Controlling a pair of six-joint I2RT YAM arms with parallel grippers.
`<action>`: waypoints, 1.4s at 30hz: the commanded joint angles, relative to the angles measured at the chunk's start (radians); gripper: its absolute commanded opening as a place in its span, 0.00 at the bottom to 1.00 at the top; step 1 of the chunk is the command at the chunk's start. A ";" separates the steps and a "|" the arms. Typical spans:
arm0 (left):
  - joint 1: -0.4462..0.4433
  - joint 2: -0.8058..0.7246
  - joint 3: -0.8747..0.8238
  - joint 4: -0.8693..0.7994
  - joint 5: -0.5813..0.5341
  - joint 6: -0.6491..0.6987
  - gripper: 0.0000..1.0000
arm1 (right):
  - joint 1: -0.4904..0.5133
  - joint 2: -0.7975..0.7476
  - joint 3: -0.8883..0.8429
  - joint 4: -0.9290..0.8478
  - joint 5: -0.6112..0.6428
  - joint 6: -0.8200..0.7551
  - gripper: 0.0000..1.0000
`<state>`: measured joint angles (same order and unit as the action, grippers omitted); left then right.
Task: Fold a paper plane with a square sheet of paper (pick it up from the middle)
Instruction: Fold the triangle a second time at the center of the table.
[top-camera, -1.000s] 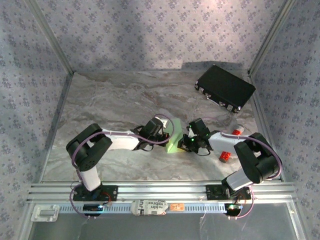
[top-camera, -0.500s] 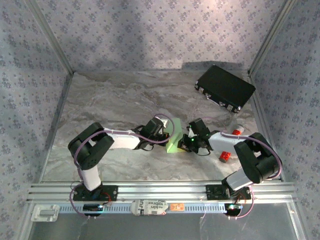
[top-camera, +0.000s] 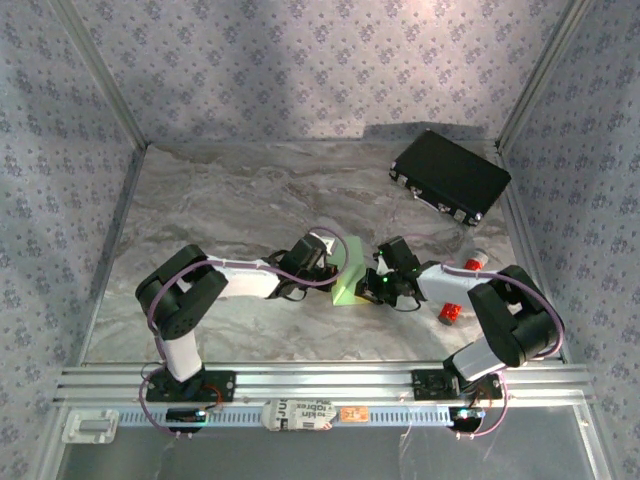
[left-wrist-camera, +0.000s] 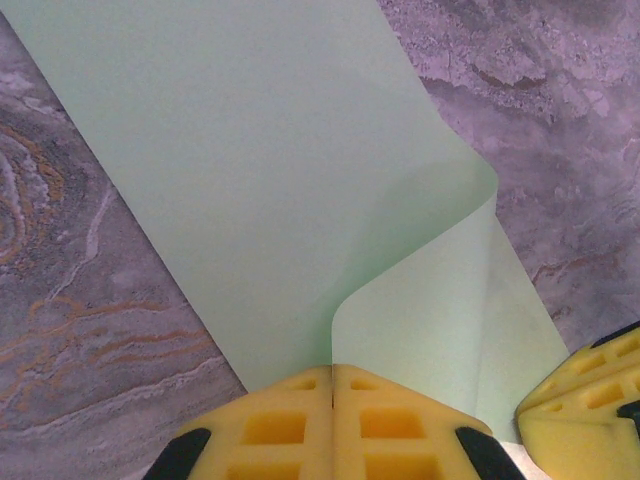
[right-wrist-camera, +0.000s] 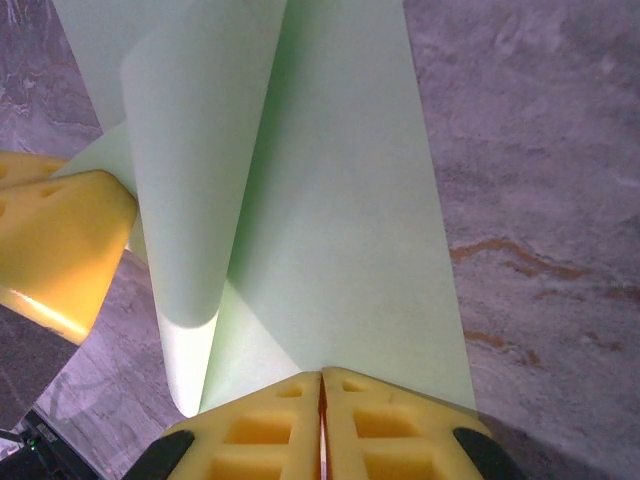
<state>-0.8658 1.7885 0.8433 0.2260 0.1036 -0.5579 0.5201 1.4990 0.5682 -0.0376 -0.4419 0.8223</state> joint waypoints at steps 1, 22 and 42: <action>0.008 0.008 0.022 -0.007 -0.001 0.017 0.01 | -0.003 0.001 -0.007 -0.081 0.033 -0.012 0.10; 0.012 0.033 0.028 -0.008 0.023 0.021 0.01 | -0.002 0.001 -0.001 -0.087 0.032 -0.010 0.10; 0.012 0.038 0.012 -0.010 0.039 0.021 0.00 | -0.059 -0.093 -0.002 0.065 -0.068 0.040 0.06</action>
<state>-0.8589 1.8088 0.8486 0.2272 0.1272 -0.5571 0.4755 1.4364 0.5709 -0.0292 -0.4606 0.8303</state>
